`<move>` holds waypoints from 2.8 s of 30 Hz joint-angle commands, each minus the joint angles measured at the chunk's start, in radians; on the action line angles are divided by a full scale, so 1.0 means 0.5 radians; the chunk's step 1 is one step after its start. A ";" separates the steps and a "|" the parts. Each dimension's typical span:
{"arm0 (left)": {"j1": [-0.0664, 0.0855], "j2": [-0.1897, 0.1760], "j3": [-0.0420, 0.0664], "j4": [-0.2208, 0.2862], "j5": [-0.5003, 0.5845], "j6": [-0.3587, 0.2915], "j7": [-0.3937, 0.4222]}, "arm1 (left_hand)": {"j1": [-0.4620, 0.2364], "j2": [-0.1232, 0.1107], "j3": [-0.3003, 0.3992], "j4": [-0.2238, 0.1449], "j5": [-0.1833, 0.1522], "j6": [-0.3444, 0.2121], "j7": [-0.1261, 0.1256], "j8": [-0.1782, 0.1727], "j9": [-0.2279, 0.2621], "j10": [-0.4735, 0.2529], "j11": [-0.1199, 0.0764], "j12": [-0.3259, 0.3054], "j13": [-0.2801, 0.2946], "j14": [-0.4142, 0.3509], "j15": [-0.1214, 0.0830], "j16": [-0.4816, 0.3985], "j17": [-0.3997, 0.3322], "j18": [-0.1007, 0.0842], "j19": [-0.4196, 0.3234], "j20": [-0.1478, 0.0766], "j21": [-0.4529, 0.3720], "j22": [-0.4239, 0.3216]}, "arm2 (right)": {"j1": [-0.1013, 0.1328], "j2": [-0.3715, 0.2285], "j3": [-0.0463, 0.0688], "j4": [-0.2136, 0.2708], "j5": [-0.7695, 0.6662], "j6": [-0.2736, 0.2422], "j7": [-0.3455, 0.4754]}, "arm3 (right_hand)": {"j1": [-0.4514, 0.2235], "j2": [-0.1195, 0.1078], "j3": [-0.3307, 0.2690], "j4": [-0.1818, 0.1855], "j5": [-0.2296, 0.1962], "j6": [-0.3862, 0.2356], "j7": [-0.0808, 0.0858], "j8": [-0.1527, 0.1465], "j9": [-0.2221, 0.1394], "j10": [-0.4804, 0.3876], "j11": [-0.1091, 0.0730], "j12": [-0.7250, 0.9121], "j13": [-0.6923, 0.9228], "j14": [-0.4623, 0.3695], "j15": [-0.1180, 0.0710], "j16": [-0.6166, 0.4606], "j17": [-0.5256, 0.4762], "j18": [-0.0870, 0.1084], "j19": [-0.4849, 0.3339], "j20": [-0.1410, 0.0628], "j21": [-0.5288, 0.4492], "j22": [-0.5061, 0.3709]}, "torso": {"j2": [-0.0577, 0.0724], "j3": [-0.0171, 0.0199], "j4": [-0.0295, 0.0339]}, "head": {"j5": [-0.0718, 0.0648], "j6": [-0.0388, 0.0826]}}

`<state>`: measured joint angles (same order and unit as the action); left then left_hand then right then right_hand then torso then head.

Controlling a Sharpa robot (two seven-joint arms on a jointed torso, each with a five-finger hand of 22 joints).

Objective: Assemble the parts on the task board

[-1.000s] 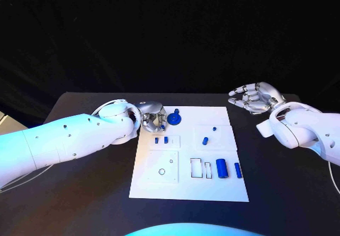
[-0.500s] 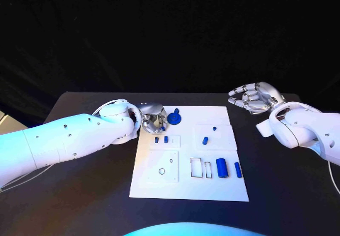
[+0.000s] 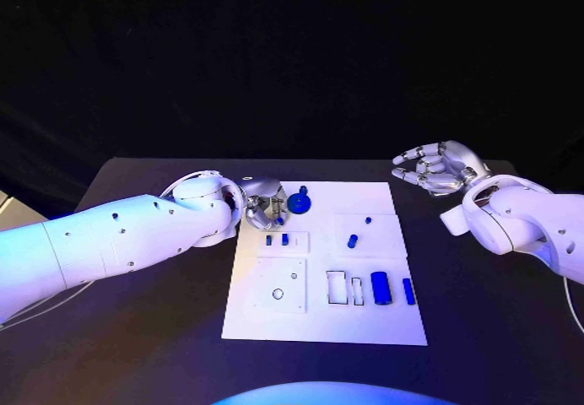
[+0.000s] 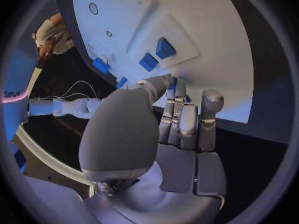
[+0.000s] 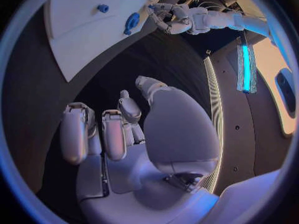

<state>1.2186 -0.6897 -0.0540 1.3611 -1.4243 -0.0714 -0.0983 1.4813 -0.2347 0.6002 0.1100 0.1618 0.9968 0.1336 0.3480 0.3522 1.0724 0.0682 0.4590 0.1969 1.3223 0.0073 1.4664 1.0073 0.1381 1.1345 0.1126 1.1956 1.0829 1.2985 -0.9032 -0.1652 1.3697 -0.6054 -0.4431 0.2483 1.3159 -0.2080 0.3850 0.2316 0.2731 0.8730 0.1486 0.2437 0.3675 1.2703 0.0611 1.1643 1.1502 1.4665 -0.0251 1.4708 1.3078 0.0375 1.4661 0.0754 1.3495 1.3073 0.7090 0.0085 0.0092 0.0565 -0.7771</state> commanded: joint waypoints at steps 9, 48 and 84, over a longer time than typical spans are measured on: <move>-0.011 0.025 -0.020 -0.015 -0.018 0.067 0.012 | -0.020 0.012 0.003 -0.016 -0.008 0.016 0.000 -0.006 0.006 0.023 0.000 -0.008 0.009 0.006 0.000 0.000 0.048 -0.021 0.024 0.004 0.020 0.036 | -0.001 0.000 0.001 0.002 -0.017 0.040 0.008 | 0.000 0.010 0.007 0.006 0.001 -0.006 0.002 -0.010 -0.003 -0.011 -0.001 -0.013 -0.003 0.136 0.011 -0.005 0.235 0.030 0.073 0.006 -0.012 0.134 | -0.003 0.0015 0.002 | -0.006 -0.008; -0.017 0.008 -0.023 -0.008 0.009 0.018 -0.026 | -0.124 -0.051 -0.010 -0.030 -0.008 -0.308 0.028 -0.241 -0.022 0.026 0.004 -0.050 0.087 -0.057 0.006 -0.025 -0.066 -0.002 -0.029 0.008 -0.068 -0.033 | -0.002 0.004 0.001 -0.010 -0.019 0.035 -0.001 | -0.002 0.008 0.005 0.008 0.001 -0.006 0.002 -0.010 -0.004 -0.014 -0.002 -0.022 -0.011 0.133 0.011 -0.014 0.223 0.033 0.068 0.006 -0.028 0.122 | -0.003 0.0003 0.000 | -0.012 -0.004; -0.015 -0.244 0.075 0.004 1.162 -0.298 0.380 | -0.021 0.042 0.095 -0.083 0.003 -0.217 0.081 -0.165 0.021 -0.048 0.063 -0.046 0.155 -0.355 0.045 -0.250 -0.561 0.089 -0.365 0.026 -0.415 -0.378 | -0.015 0.013 0.001 0.063 -1.089 0.146 -0.297 | 0.173 -0.126 0.256 -0.134 -0.090 0.109 0.005 -0.017 0.004 -0.332 0.023 -1.719 -1.541 0.089 0.026 -0.169 0.044 0.081 0.008 0.014 -0.304 -0.075 | -0.002 0.0017 -0.001 | -0.052 0.035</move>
<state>1.2105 -0.8074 -0.0183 1.3586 -1.1454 -0.1623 -0.0444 1.4720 -0.2245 0.6438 0.0700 0.1622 0.8907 0.1693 0.2697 0.3642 1.0508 0.0969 0.4310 0.2723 1.1467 0.0291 1.3442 0.7293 0.1731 0.9571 0.1254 0.9911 0.8962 1.2931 -0.8985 -0.1651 1.3902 -0.9488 -0.3970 0.1600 1.4074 -0.2656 0.5081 0.1640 0.2287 0.9266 0.1503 0.2382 0.3708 1.1056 0.0691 0.3186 0.3906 1.4682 -0.0188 1.3915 1.3079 0.0691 1.4624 0.0791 1.2038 1.2750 0.7076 0.0097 0.0092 0.0410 -0.7652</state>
